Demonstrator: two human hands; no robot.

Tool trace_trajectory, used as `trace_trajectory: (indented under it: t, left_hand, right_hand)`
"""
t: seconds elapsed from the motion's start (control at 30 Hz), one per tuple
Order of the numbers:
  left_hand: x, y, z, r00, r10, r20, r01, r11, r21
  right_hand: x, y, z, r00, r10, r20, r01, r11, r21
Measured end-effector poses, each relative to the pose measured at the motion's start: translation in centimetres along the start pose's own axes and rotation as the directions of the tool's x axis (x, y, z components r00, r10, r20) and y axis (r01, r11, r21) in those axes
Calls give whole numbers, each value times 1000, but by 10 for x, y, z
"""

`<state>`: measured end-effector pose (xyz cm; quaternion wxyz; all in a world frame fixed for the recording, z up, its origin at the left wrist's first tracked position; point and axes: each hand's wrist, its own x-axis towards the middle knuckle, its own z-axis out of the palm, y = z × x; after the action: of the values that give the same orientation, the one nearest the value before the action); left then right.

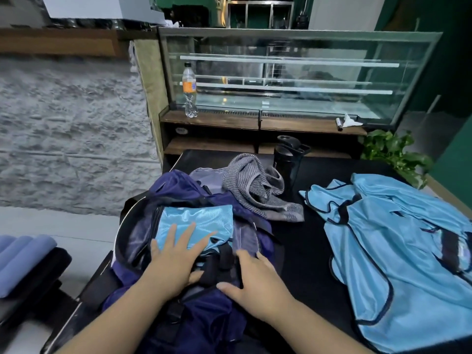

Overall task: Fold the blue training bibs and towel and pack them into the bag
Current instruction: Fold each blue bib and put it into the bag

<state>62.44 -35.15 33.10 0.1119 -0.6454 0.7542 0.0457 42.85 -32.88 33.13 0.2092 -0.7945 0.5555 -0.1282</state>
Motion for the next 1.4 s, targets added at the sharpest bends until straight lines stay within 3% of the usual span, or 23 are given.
trace_trajectory:
  t: [0.1,0.2,0.23,0.33,0.4,0.57,0.87,1.07,1.13,1.2,1.27,1.33,1.37,1.4]
  left_hand:
    - [12,-6,-5,997,40,61,-37,998,-52]
    - [9,-25,-16,992,81,94,-39,925,-379]
    - [8,-32,-16,989,119,91,-72,909,-410]
    - [7,-38,-7,982,172,80,-156,973,-169]
    - [12,-26,-1,994,101,43,-99,994,-38]
    - [25,-16,-4,999,14,-50,-11,999,43]
    - [62,-12,-14,994,-64,-92,61,998,-33]
    - [46,8,-24,990,-128,-62,128,992,1]
    - [32,29,-30,974,-169,-149,163,985,-50]
    - [16,58,-33,924,-227,-308,186,970,-157]
    - [1,90,-23,857,-273,-437,143,941,-306]
    - [-11,124,-2,813,-218,-539,-26,913,-408]
    - [-15,139,11,808,-164,-565,-117,896,-428]
    - [-18,152,22,803,-116,-584,-192,879,-438]
  right_hand:
    - [-7,6,10,996,-8,85,16,995,-99]
    - [-11,16,14,982,2,188,3,1000,-24]
    - [-11,18,14,978,3,211,-4,1000,5]
    - [-9,21,16,970,3,241,-10,1000,28]
    - [-7,22,17,969,-3,248,-2,1000,18]
    - [-3,23,17,960,-6,280,-2,1000,28]
    - [-2,25,17,953,2,303,-7,1000,17]
    - [-3,26,21,962,13,274,-27,999,47]
    - [-4,25,21,964,23,266,-42,997,65]
    - [-6,28,23,973,12,232,-48,987,150]
    - [-11,34,22,983,24,180,-108,873,476]
    - [-22,48,14,982,161,98,-176,600,781]
    - [-30,58,9,965,262,26,-170,542,823]
    - [-41,70,4,937,343,-72,-151,579,801]
